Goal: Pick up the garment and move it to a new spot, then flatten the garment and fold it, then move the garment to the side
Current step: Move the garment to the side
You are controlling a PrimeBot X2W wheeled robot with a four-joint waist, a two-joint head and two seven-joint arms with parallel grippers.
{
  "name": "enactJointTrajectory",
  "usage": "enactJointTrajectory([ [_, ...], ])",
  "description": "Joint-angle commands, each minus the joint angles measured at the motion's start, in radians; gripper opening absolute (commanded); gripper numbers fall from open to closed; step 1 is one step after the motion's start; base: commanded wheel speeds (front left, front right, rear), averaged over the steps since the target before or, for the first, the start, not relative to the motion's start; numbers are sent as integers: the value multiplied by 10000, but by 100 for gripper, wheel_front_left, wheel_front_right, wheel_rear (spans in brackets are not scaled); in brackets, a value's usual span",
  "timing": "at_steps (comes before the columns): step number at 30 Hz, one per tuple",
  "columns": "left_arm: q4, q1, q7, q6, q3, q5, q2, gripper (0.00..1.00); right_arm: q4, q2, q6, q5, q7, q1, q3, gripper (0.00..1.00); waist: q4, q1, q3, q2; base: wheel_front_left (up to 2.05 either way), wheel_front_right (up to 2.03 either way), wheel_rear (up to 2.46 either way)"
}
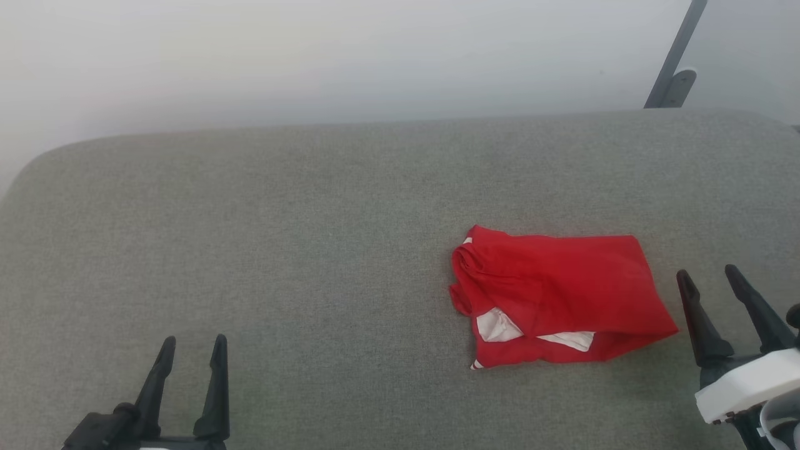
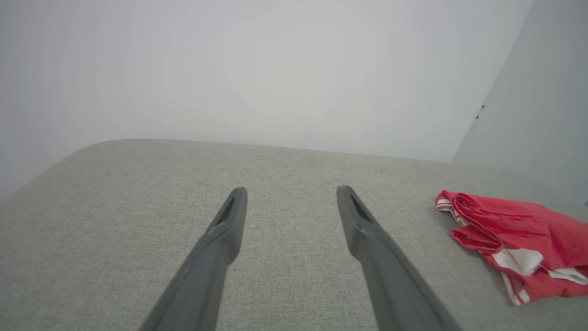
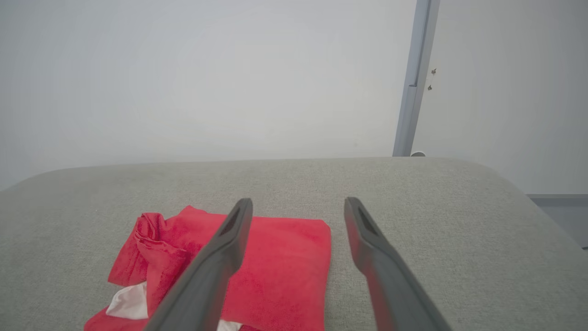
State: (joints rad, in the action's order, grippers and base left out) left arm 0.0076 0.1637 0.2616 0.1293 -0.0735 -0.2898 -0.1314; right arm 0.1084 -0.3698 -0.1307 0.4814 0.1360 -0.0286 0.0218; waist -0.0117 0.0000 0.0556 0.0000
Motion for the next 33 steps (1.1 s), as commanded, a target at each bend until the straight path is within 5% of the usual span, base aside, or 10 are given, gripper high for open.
enactJointTrajectory([
  [1,15,-122,43,13,4,75,-40,100,-25,59,1,-63,-70,3,-38,100,11,0,33,0,0,0,0],
  [9,95,-744,43,11,406,207,-106,100,357,-398,1,-279,-2352,-912,175,100,43,0,510,0,0,0,0],
  [22,510,-2623,43,11,1322,99,-219,100,1079,-1592,1,1061,-8895,-3574,1134,100,308,0,1970,0,0,0,0],
  [32,635,-3883,43,13,1696,-13,-157,100,1363,-1306,3,1060,-10135,-3952,956,100,652,0,3455,0,0,0,0],
  [33,663,-3935,43,12,1689,-9,-184,100,1354,-1248,9,1028,-10096,-3944,984,94,636,0,3534,0,0,0,0],
])
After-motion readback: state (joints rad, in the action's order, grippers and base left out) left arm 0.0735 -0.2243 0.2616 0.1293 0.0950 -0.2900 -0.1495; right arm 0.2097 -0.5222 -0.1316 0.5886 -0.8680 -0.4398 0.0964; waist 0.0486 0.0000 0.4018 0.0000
